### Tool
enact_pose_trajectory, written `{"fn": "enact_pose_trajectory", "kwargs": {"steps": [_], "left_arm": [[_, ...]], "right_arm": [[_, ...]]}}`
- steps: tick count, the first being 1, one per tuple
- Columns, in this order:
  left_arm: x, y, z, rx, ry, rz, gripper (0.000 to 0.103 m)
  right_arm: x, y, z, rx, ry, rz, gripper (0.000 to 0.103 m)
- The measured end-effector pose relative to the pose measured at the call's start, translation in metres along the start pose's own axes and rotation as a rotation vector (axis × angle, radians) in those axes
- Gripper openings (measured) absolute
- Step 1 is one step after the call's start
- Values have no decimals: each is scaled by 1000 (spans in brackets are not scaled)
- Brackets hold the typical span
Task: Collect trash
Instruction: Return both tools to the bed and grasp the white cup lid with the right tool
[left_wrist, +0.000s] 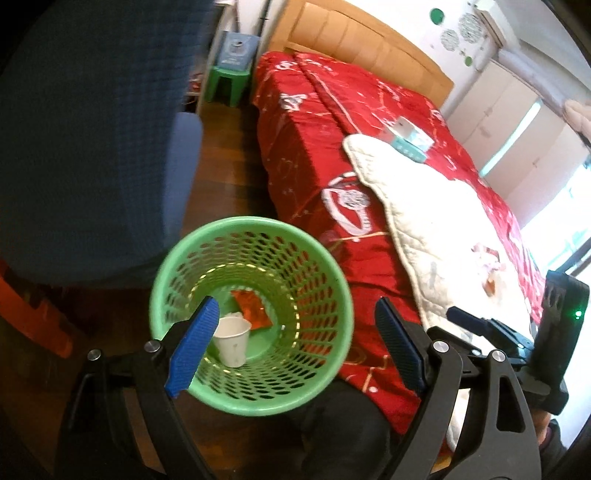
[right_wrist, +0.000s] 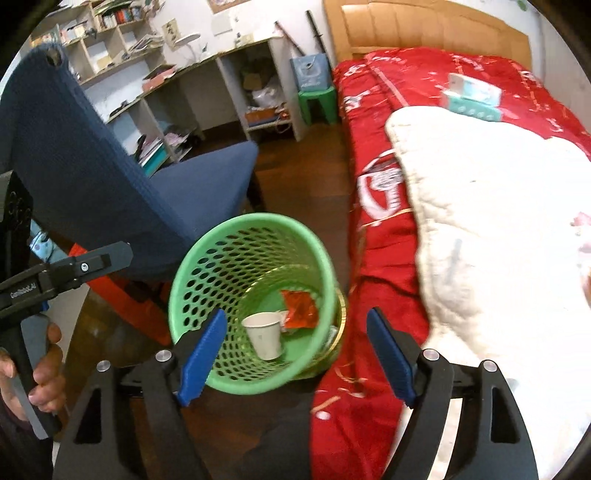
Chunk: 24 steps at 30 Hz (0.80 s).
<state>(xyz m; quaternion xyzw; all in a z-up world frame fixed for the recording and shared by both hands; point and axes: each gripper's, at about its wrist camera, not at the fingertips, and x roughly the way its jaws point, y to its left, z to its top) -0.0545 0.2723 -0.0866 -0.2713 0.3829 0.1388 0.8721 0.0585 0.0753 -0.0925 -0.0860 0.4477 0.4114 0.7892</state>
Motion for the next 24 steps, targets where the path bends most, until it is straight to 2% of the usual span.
{"fn": "enact_pose_trajectory", "kwargs": {"steps": [13,24], "left_arm": [[26,-75,2,122,49,-80,85],[49,-133,0,210,94,-126,85]], "right_arm": [[-70,-101,-23,175,-93,-146,80],[-138,-214,-56,375,-165,-314,80]]}}
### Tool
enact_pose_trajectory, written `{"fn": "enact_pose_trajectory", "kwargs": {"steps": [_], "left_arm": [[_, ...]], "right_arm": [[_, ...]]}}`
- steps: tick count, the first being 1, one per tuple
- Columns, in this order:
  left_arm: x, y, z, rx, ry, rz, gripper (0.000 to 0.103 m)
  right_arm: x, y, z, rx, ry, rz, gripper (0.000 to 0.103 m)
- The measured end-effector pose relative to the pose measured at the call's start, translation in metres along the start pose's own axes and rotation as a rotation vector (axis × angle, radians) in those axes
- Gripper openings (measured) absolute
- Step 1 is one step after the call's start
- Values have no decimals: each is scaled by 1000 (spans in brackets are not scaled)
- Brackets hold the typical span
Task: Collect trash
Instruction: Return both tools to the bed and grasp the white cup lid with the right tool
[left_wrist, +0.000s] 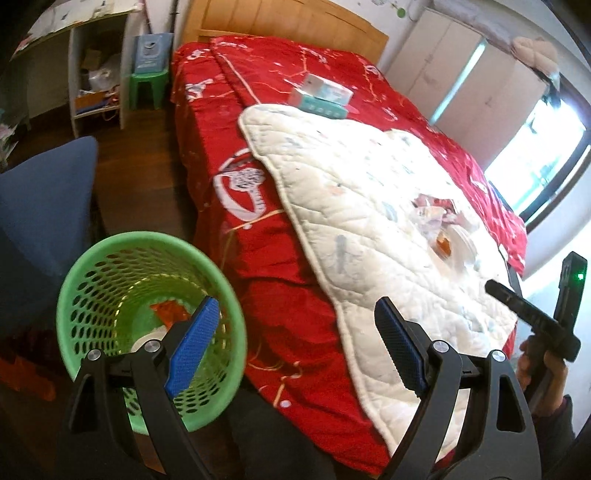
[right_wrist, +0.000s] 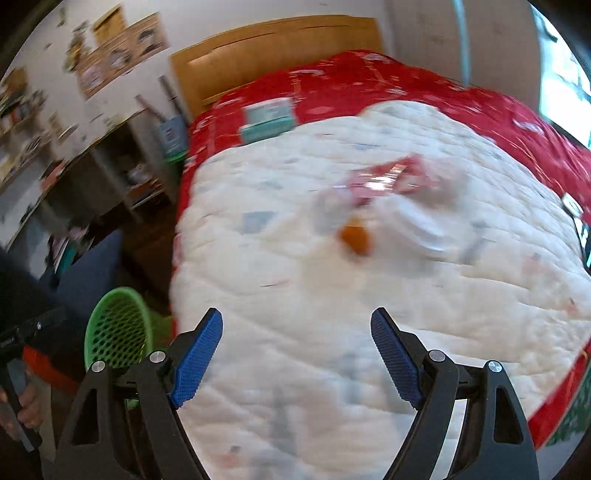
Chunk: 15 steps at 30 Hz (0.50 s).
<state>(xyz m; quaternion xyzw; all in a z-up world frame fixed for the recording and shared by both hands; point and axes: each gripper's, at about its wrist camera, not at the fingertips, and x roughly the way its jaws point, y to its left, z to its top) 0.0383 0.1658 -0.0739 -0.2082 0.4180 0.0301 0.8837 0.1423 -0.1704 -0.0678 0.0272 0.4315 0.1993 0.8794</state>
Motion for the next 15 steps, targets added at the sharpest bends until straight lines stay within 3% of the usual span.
{"fn": "enact_pose_trajectory", "kwargs": {"steps": [8,15], "left_arm": [[21,-32,4,47,37,-25,85],[41,-56,15,80,59,-36,85]], "right_arm": [[-3,-72,14,135,-10,-33,80],[17,-93,32,185,10,8,80]]}}
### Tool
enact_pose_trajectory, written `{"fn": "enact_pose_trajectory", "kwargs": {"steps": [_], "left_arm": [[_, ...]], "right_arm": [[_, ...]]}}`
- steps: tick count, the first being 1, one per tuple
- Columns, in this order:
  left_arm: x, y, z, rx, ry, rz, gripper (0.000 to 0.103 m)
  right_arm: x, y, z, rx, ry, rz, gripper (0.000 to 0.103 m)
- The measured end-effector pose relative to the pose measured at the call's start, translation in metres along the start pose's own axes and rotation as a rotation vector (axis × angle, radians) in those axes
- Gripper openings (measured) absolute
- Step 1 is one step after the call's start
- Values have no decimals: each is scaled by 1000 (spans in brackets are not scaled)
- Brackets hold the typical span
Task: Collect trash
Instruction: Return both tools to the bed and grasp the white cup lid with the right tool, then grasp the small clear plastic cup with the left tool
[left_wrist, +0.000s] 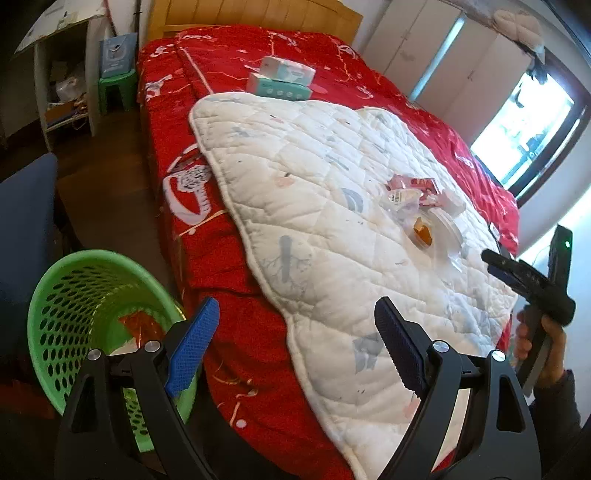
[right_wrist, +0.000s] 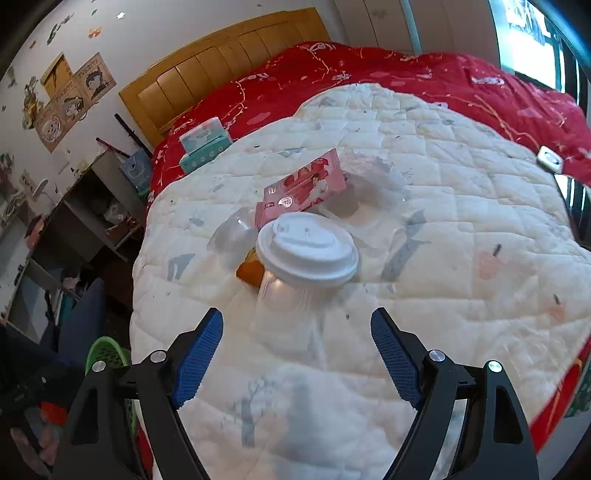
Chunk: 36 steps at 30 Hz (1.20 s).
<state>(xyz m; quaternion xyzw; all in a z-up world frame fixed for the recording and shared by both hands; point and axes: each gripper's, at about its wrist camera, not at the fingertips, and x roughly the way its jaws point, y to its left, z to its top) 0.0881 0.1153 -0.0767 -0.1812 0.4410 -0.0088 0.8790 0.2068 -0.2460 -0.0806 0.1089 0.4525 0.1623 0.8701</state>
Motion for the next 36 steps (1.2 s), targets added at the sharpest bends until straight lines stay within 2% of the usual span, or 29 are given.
{"fn": "enact_pose_trajectory", "kwargs": {"steps": [9,16,21,23,28,36], "left_arm": [[27,-23,18,32,24,-15,85],[47,-41,34,65,39,-31,85],[61,-58,48,101,38,-49,85],[68,-66,53,121,39,-49,85],[86,-87,66,168,48,-65,85],[124,-128,85,225,73,-125,85]], "right_arm": [[42,-10,32,51,42,39,80],[64,-11,45,29,57,46,87],[75,-10,49,13,69,34,87],[79,-12,50,14,79,33,83],[79,-16,49,16,79,42,82],[54,-27,39,18,50,58,82]]}}
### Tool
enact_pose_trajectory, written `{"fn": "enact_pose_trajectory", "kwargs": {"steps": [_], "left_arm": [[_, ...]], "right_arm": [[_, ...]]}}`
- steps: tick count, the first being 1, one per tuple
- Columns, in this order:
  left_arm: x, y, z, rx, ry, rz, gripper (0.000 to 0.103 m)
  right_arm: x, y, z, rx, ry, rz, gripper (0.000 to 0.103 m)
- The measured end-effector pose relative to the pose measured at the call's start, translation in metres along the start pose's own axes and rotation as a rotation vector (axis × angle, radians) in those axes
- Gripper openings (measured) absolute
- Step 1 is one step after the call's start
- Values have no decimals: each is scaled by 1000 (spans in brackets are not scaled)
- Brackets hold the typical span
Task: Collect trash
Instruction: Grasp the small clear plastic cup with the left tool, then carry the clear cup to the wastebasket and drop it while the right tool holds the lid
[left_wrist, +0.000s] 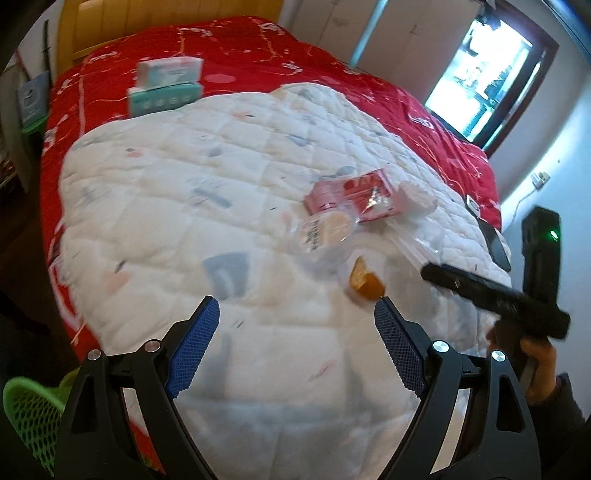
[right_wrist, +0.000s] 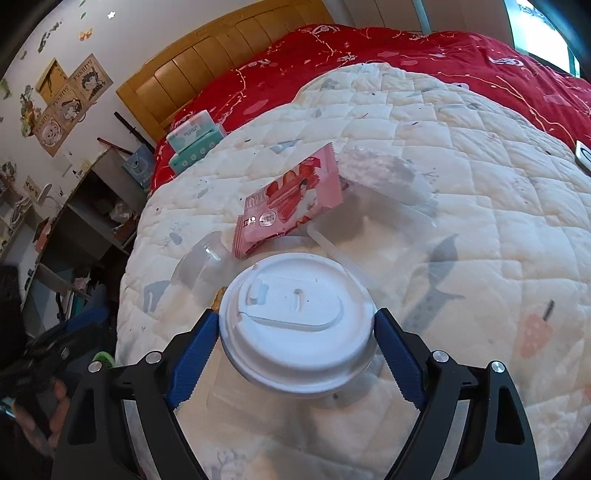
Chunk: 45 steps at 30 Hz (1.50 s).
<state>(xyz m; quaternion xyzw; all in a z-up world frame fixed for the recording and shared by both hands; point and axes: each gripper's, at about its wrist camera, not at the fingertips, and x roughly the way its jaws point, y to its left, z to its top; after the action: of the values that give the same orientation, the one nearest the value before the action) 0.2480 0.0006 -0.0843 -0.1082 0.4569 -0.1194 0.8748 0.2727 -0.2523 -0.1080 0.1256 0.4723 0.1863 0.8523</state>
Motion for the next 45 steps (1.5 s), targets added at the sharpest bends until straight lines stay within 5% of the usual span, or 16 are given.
{"fn": "enact_pose_trajectory", "kwargs": {"steps": [6,16,20,24,35,45], "left_arm": [[35,-17,21,6,25,-36,85],[83,-31,42,26,51,4,80],[93,-31,42,38,59,7,64],[97,-29,39,49,57,-22,37],[51,-19,29,21,-22,-41,32],[-45,20,-19,-57,-113,-1,32]], "right_arm": [[-23,-10,-11,4,-25,6,82],[-42,-21,-23,25,-45,17,82],[-42,-19,-25,21,-42,17,82],[-43,-17,-28,21,-44,19,82],[-55,4,-39,-6,-62,25,82],[-71,54,-66,-78,-67,63,82]]}}
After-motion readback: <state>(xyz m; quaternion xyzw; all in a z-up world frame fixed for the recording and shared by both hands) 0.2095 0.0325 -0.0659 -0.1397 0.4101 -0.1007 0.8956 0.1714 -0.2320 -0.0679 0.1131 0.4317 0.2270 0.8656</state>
